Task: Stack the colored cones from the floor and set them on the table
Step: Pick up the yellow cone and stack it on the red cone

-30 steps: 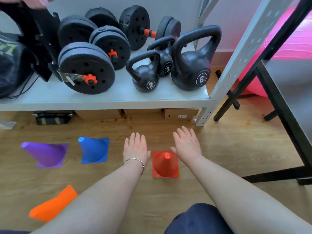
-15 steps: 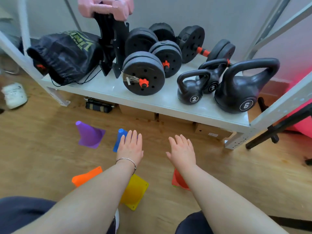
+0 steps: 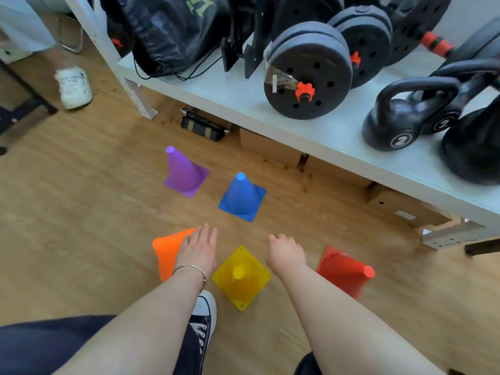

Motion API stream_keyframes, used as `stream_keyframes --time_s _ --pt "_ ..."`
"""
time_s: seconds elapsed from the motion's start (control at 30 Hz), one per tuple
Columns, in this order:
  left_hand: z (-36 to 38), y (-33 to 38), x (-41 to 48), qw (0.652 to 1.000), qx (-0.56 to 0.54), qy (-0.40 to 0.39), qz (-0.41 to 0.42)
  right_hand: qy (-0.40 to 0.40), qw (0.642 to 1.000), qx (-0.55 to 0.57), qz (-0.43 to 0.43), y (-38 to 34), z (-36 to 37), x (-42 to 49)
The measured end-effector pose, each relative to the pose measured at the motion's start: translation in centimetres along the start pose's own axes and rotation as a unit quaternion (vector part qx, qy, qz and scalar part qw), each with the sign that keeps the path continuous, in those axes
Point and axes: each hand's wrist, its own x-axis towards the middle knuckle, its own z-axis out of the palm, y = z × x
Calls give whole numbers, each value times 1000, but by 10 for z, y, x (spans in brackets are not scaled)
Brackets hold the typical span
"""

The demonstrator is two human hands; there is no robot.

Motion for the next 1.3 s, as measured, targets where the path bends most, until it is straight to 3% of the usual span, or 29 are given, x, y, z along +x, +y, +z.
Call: stream_keyframes --time_s 0.1,0.23,0.57,0.73,1.07,1.3 --pt "33 6 -3 994 -58 -89 5 -90 996 19 -8 -6 28 10" --pt "63 14 -5 978 -134 -162 -14 -145 988 15 -47 -10 55 20" --pt "74 21 -11 920 -344 -164 -92 -164 980 67 -94 3 54 34" --pt "60 29 -10 892 -421 -135 -92 -143 975 148 -89 16 38 27" --pt "-18 65 17 893 -441 -90 15 -37 962 261 -69 69 -24 -13" --pt "-107 113 50 910 -388 -57 134 73 959 269 -54 131 -90 -48"
